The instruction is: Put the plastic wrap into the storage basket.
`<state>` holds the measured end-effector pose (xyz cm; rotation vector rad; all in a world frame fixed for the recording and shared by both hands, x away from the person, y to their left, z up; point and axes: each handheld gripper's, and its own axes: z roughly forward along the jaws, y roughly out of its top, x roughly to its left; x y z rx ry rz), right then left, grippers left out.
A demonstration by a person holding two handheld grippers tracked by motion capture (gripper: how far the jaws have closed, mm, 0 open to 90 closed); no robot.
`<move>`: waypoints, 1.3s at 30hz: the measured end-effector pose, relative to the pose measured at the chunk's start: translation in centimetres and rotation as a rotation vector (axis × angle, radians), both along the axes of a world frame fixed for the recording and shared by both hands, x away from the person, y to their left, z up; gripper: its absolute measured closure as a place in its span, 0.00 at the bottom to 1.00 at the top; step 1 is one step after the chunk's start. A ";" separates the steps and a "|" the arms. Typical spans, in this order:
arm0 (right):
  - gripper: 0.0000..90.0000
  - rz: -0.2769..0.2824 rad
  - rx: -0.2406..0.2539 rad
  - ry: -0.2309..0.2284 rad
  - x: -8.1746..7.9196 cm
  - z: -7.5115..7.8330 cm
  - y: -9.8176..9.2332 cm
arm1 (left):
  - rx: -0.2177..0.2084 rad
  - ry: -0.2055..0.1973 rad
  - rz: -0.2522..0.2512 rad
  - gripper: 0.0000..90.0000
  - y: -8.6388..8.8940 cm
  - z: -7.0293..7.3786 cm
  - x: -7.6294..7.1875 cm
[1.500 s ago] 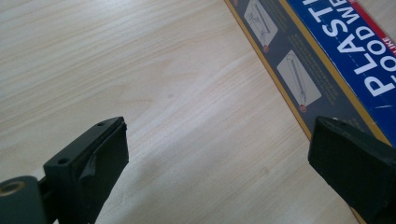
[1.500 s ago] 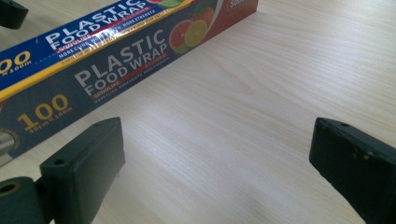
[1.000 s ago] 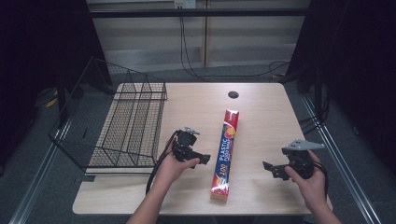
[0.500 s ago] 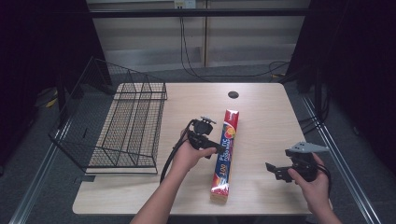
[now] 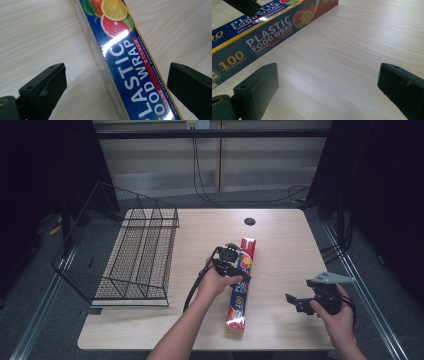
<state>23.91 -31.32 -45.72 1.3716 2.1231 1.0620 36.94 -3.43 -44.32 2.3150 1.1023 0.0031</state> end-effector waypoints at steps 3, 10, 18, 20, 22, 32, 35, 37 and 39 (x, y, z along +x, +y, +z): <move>0.04 -0.001 0.003 0.001 0.0 0.0 0.0 | -0.001 -0.003 0.005 0.03 -0.7 -0.3 -0.1; 0.04 -0.007 0.012 -0.006 0.0 0.1 -0.2 | 0.052 0.006 0.003 0.04 -1.7 -0.9 0.1; 0.04 -0.017 0.021 -0.005 0.0 0.2 -0.4 | 0.083 0.029 -0.001 0.09 -2.0 -1.4 0.1; 0.04 -0.020 0.023 -0.012 0.0 0.2 -0.4 | 0.080 0.038 0.008 0.11 -2.3 -1.5 0.0; 0.04 -0.021 0.023 -0.012 0.0 0.2 -0.5 | 0.095 0.039 -0.011 0.11 -2.3 -1.7 0.0; 0.04 -0.022 0.029 -0.011 0.1 0.3 -0.6 | 0.119 0.071 -0.005 0.17 -3.0 -2.2 -0.2; 0.04 -0.022 0.030 -0.012 0.0 0.3 -0.5 | 0.139 0.111 -0.001 0.22 -3.2 -2.2 -0.1; 0.04 -0.025 0.029 -0.012 0.0 0.3 -0.5 | 0.131 0.134 0.015 0.25 -3.3 -2.4 0.0; 0.04 -0.025 0.030 -0.011 0.0 0.3 -0.6 | 0.130 0.153 0.032 0.27 -3.3 -2.4 0.1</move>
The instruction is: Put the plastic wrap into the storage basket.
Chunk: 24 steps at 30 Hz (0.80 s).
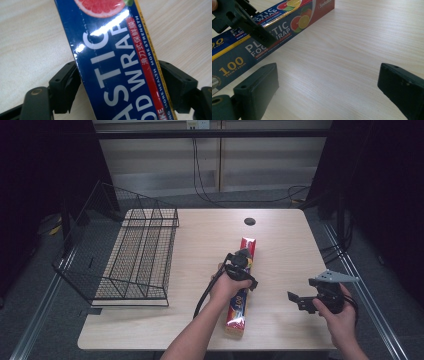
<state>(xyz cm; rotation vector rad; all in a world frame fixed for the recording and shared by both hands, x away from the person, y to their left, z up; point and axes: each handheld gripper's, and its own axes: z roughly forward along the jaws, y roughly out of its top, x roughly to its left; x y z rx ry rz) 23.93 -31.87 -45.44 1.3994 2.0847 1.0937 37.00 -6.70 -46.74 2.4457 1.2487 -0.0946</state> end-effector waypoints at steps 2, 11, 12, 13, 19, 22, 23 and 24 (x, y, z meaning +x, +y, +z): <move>0.04 0.001 -0.002 -0.003 0.0 0.0 0.0 | 0.000 0.012 0.011 0.29 0.1 0.1 0.0; 0.04 0.003 -0.001 -0.007 0.0 0.0 0.1 | 0.123 0.039 0.018 0.47 1.1 1.5 0.6; 0.04 0.004 0.001 -0.007 0.0 0.0 0.0 | 0.128 0.040 0.016 0.48 1.4 1.5 0.7; 0.04 0.004 0.005 -0.007 0.0 0.0 0.0 | 0.144 0.038 0.001 0.48 1.6 1.6 0.8; 0.04 0.006 0.001 -0.005 0.1 -0.1 0.0 | 0.174 0.055 -0.020 0.49 2.3 2.6 1.1; 0.04 0.003 0.002 -0.007 0.0 0.0 0.0 | 0.170 0.051 -0.016 0.49 2.6 3.4 1.3; 0.04 0.004 0.002 -0.010 0.0 0.0 0.0 | 0.154 0.053 -0.022 0.49 2.8 3.6 1.4; 0.04 0.003 0.001 -0.011 0.0 0.0 0.0 | 0.146 0.058 -0.018 0.49 2.9 3.9 1.5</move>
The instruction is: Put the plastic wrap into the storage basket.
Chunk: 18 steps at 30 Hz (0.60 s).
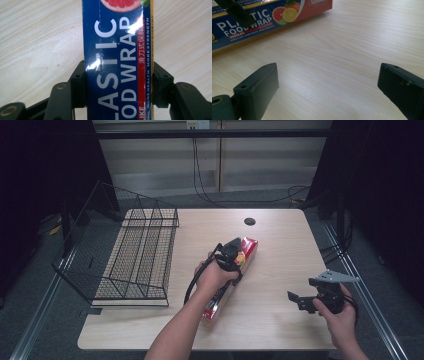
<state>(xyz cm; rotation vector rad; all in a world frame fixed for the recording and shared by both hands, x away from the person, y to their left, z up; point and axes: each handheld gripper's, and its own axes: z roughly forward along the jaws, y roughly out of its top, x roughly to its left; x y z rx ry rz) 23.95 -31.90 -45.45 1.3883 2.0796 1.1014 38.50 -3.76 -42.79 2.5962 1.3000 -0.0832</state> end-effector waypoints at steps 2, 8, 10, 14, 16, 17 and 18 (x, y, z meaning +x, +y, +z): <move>0.04 0.001 0.003 -0.001 0.0 0.0 0.0 | -0.009 0.007 -0.002 0.49 0.2 0.6 0.1; 0.03 0.012 0.001 -0.002 -0.1 0.0 0.2 | -0.008 0.002 -0.002 0.49 0.7 2.3 0.4; 0.03 0.012 0.000 -0.004 -0.1 0.0 0.3 | -0.013 0.007 0.002 0.49 0.9 2.8 0.5; 0.03 0.011 -0.001 -0.004 -0.1 0.0 0.3 | -0.018 0.009 0.007 0.49 1.4 3.7 0.8; 0.03 0.010 0.000 -0.006 -0.1 0.1 0.2 | -0.014 0.007 0.015 0.49 1.6 4.2 0.9; 0.03 0.010 0.001 -0.005 -0.1 0.1 0.2 | -0.020 0.010 0.022 0.49 1.7 4.3 0.9; 0.03 0.009 -0.002 -0.005 -0.1 0.1 0.2 | -0.023 0.011 0.023 0.49 1.9 4.5 1.0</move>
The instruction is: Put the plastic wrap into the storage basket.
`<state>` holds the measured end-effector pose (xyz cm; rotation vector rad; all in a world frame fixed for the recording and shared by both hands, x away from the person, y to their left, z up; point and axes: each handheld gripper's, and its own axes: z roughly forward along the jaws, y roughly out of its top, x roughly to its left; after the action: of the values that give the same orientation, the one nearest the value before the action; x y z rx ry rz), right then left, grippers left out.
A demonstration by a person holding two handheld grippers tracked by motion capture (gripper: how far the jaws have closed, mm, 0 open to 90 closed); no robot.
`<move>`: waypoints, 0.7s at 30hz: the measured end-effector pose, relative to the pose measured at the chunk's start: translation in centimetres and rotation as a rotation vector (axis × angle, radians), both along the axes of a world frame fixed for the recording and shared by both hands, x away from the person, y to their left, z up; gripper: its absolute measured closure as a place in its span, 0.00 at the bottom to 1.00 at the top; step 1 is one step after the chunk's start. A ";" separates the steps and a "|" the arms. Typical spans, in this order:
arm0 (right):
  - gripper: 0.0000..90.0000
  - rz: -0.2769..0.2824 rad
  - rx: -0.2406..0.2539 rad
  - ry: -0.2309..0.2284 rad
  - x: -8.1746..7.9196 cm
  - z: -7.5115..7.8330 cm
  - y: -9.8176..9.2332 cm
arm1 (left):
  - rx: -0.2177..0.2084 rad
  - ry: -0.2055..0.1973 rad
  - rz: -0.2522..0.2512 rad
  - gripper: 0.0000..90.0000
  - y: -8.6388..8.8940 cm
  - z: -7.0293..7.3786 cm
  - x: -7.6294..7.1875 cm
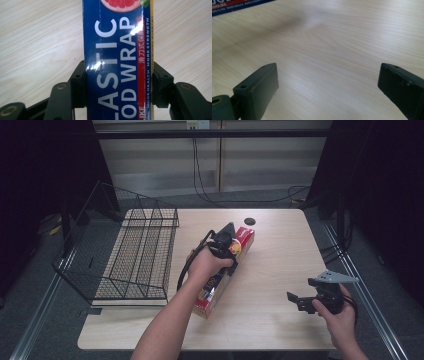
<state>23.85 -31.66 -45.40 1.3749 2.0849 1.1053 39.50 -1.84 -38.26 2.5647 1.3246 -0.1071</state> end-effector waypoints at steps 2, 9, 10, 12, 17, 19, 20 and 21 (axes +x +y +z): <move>0.03 0.001 -0.001 0.001 0.0 0.0 0.0 | 0.004 0.002 0.004 0.49 0.3 0.4 0.1; 0.03 0.001 -0.001 -0.001 0.0 0.0 0.1 | -0.009 0.000 0.020 0.49 1.2 1.6 0.5; 0.03 0.000 -0.002 -0.001 0.0 0.0 0.1 | -0.005 -0.002 0.022 0.49 1.3 1.8 0.6; 0.03 0.005 -0.003 0.000 -0.1 -0.1 0.1 | -0.008 -0.006 0.043 0.49 1.5 2.0 0.7; 0.03 0.010 -0.001 0.005 -0.1 -0.2 0.2 | 0.011 -0.002 0.050 0.49 2.1 2.7 1.0; 0.03 0.010 -0.002 0.005 0.0 -0.2 0.2 | 0.004 -0.004 0.053 0.49 2.3 3.0 1.1; 0.03 0.007 -0.003 0.007 -0.1 -0.2 0.3 | 0.003 -0.001 0.055 0.49 2.5 3.2 1.2; 0.03 0.007 -0.004 0.006 -0.1 -0.2 0.3 | 0.006 0.002 0.062 0.49 2.5 3.3 1.2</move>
<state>23.79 -31.36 -45.62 1.3719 2.0973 1.1008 40.70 0.70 -34.92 2.5259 1.4051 -0.0941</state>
